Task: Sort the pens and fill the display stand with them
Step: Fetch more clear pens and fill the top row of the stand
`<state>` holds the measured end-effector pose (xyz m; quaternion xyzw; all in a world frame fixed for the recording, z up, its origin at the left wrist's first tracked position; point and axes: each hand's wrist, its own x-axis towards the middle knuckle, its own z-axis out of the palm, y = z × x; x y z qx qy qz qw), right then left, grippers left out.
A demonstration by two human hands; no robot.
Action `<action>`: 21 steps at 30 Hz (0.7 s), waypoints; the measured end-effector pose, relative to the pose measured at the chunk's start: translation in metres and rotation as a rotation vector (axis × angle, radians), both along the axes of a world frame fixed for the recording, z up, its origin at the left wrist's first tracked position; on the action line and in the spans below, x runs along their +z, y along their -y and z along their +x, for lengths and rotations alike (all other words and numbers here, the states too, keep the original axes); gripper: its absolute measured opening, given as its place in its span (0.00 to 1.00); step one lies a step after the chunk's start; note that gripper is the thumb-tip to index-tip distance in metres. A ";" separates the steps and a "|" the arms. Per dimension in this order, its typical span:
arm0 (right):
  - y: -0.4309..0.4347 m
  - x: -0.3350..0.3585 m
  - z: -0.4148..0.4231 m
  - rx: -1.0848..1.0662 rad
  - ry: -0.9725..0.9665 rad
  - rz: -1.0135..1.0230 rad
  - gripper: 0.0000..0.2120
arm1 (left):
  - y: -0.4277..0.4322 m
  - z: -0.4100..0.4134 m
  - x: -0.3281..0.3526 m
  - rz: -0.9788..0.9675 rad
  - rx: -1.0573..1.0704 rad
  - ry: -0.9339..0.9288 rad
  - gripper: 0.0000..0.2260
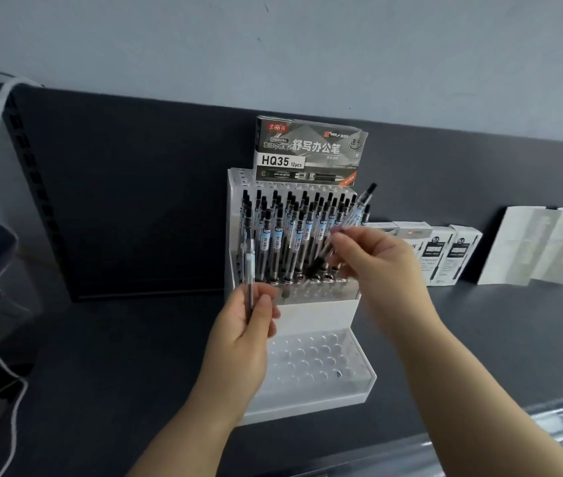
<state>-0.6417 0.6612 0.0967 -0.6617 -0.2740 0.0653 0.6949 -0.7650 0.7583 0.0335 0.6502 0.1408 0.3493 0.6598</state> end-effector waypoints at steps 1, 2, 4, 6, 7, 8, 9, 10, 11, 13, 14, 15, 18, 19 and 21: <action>-0.003 0.003 0.002 -0.041 0.037 -0.005 0.07 | -0.001 -0.002 0.001 -0.006 -0.006 0.002 0.08; -0.006 0.004 0.004 -0.067 0.067 -0.025 0.06 | -0.002 -0.003 0.002 -0.020 -0.014 0.004 0.07; -0.013 0.000 0.006 -0.092 0.113 -0.110 0.04 | -0.002 -0.006 0.004 -0.040 -0.018 0.006 0.08; -0.020 -0.008 0.007 -0.102 0.180 -0.261 0.06 | -0.003 -0.008 0.005 -0.055 -0.001 0.019 0.11; -0.022 -0.012 0.007 -0.104 0.228 -0.349 0.08 | -0.003 -0.009 0.005 -0.068 0.009 0.026 0.12; -0.024 -0.016 0.007 -0.107 0.275 -0.425 0.08 | -0.004 -0.010 0.004 -0.085 0.016 0.034 0.13; -0.025 -0.018 0.006 -0.115 0.310 -0.480 0.09 | -0.005 -0.011 0.003 -0.104 0.017 0.042 0.14; -0.026 -0.019 0.005 -0.126 0.333 -0.512 0.10 | -0.006 -0.012 0.002 -0.118 0.018 0.049 0.14; -0.026 -0.020 0.005 -0.138 0.350 -0.529 0.10 | -0.007 -0.013 0.001 -0.120 0.019 0.053 0.13; -0.026 -0.020 0.005 -0.151 0.366 -0.541 0.10 | -0.008 -0.015 0.000 -0.098 0.018 0.056 0.12; -0.026 -0.020 0.004 -0.149 0.368 -0.540 0.10 | -0.007 -0.015 0.000 -0.086 0.013 0.058 0.12; -0.027 -0.019 0.004 -0.144 0.372 -0.543 0.09 | -0.007 -0.015 0.000 -0.081 0.006 0.058 0.11; -0.026 -0.019 0.003 -0.124 0.387 -0.570 0.07 | -0.005 -0.014 0.000 -0.082 -0.020 0.051 0.09; -0.025 -0.019 0.003 -0.116 0.386 -0.570 0.07 | -0.004 -0.013 -0.001 -0.088 -0.026 0.048 0.09; -0.025 -0.019 0.004 -0.116 0.383 -0.574 0.07 | -0.003 -0.012 -0.001 -0.110 -0.032 0.041 0.09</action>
